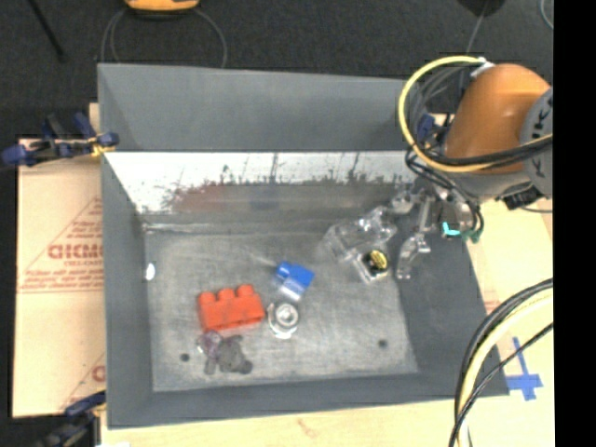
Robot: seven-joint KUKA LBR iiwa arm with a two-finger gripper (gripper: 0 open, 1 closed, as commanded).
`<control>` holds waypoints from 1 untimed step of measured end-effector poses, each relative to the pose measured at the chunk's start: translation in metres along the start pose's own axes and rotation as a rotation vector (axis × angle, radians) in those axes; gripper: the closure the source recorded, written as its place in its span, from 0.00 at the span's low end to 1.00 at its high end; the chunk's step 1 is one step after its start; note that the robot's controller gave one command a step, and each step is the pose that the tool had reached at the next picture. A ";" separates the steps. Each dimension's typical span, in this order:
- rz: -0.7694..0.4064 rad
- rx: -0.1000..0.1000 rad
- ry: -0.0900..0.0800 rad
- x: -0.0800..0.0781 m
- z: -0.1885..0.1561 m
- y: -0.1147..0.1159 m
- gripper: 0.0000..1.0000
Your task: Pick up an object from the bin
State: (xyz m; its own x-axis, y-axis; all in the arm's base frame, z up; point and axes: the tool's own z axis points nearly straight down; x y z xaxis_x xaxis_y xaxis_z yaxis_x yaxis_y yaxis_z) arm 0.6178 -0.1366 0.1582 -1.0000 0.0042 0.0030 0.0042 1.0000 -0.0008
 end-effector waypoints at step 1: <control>-0.392 0.005 -0.015 -0.026 -0.136 -0.010 0.00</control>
Offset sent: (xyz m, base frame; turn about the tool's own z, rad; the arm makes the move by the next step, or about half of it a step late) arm 0.0237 -0.0085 0.1310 -0.3939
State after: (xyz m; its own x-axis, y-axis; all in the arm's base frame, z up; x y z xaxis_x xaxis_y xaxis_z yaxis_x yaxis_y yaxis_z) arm 0.6437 -0.1466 0.2942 -0.9256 -0.3785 -0.0104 -0.3784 0.9256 -0.0074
